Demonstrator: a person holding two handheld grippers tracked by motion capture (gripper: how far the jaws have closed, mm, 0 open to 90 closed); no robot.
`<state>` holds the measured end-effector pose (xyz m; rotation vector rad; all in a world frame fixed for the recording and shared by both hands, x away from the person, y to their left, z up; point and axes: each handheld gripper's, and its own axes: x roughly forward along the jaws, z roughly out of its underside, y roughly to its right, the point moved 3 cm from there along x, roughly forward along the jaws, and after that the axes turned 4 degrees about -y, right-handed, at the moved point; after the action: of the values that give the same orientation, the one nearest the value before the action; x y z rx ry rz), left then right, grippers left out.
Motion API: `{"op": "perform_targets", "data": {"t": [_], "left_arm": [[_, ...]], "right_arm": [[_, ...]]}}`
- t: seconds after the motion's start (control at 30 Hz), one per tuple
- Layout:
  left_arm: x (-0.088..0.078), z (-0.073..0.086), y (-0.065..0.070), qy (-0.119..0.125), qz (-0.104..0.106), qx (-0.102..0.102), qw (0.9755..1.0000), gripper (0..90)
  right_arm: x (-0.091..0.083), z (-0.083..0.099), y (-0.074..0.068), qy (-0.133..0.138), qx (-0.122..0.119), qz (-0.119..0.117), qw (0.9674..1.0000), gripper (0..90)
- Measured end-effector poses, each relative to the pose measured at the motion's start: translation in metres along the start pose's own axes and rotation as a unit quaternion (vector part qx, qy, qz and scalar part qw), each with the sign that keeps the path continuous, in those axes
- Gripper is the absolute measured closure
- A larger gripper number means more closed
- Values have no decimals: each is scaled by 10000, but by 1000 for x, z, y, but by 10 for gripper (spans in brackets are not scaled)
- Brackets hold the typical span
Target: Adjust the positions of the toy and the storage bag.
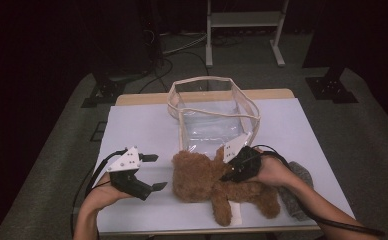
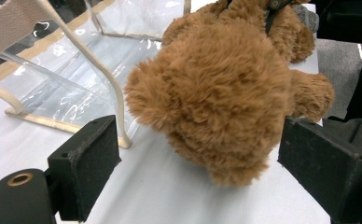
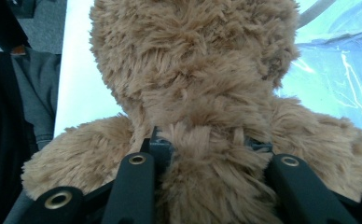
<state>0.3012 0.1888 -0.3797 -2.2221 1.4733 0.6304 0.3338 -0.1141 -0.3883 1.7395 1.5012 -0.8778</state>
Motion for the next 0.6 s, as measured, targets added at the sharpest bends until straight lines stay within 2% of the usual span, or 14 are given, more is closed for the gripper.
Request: {"op": "perform_targets", "data": {"t": [0.6], "left_arm": [[-5,4,-3,67,-64,-81,9999,111]], "right_arm": [[-33,-9,-1,267,143,4,9995,650]]}}
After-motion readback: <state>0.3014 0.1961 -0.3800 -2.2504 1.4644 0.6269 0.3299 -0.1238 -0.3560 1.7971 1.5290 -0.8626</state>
